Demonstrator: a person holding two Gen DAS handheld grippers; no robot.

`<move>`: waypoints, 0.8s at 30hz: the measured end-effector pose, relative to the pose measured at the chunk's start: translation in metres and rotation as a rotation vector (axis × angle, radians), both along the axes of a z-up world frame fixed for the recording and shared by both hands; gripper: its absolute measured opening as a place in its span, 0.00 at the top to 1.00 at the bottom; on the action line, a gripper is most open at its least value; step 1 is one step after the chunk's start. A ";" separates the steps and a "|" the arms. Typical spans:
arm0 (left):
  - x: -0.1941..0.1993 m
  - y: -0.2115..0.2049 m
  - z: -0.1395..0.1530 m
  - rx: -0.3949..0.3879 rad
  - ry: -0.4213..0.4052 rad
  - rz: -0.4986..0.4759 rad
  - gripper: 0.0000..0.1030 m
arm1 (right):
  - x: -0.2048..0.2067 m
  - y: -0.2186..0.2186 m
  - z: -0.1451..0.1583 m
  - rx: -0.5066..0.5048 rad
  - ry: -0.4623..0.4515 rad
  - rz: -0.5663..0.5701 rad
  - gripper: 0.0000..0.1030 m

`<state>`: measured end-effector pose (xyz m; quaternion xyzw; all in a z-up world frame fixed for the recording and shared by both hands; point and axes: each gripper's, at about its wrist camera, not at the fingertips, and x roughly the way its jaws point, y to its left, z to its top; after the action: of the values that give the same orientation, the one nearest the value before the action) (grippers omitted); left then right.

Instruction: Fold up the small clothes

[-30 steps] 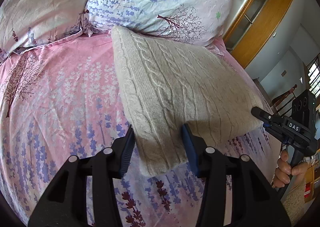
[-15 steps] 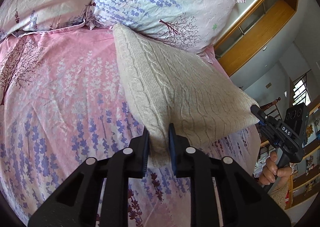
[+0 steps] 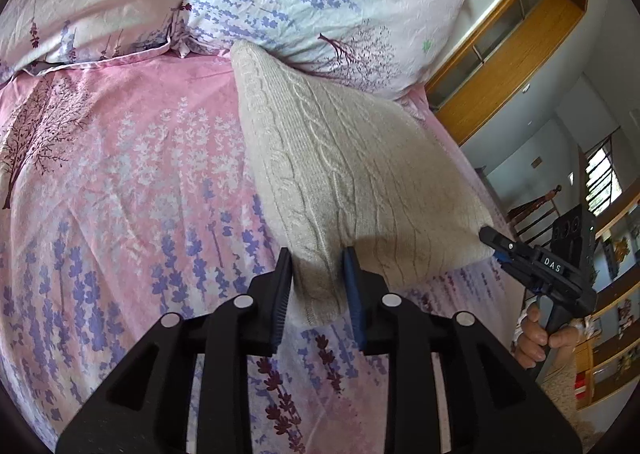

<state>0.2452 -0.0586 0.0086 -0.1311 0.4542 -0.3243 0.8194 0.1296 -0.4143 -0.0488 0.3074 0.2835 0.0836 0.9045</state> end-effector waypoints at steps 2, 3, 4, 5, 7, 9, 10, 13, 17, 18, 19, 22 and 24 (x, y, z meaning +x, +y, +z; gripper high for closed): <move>0.005 0.010 0.009 -0.042 -0.014 0.027 0.45 | 0.000 -0.009 0.010 0.028 -0.034 -0.013 0.29; 0.009 0.013 0.013 -0.055 -0.021 0.043 0.36 | 0.003 -0.014 0.014 0.050 -0.042 -0.011 0.28; 0.014 0.016 0.016 -0.071 -0.022 0.051 0.33 | 0.009 -0.018 0.017 0.077 -0.036 -0.005 0.27; 0.020 0.017 0.017 -0.084 -0.016 0.057 0.30 | 0.018 -0.023 0.018 0.112 -0.020 0.003 0.26; 0.034 0.017 0.016 -0.111 0.018 0.069 0.27 | 0.039 -0.033 0.017 0.183 0.022 0.020 0.25; 0.050 0.013 0.012 -0.139 0.068 0.078 0.26 | 0.062 -0.037 0.012 0.222 0.088 0.027 0.25; 0.058 0.011 0.008 -0.148 0.093 0.082 0.25 | 0.072 -0.038 0.011 0.229 0.116 0.031 0.25; 0.075 0.000 -0.001 -0.138 0.144 0.089 0.25 | 0.096 -0.034 0.010 0.202 0.177 0.029 0.25; 0.090 -0.014 -0.013 -0.134 0.193 0.084 0.25 | 0.115 -0.026 0.004 0.176 0.236 0.036 0.26; 0.091 -0.017 -0.015 -0.134 0.200 0.083 0.25 | 0.117 -0.024 0.002 0.181 0.232 0.045 0.26; 0.093 -0.020 -0.017 -0.133 0.200 0.079 0.25 | 0.117 -0.022 0.002 0.171 0.223 0.047 0.26; 0.093 -0.029 -0.017 -0.127 0.176 0.069 0.25 | 0.123 -0.015 -0.007 0.246 0.233 0.130 0.53; 0.092 -0.032 -0.016 -0.124 0.172 0.075 0.29 | 0.123 -0.010 -0.011 0.248 0.219 0.137 0.59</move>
<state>0.3371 -0.0909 -0.0076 -0.2258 0.4968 -0.3086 0.7791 0.2531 -0.4243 -0.0594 0.4038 0.3881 0.1455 0.8156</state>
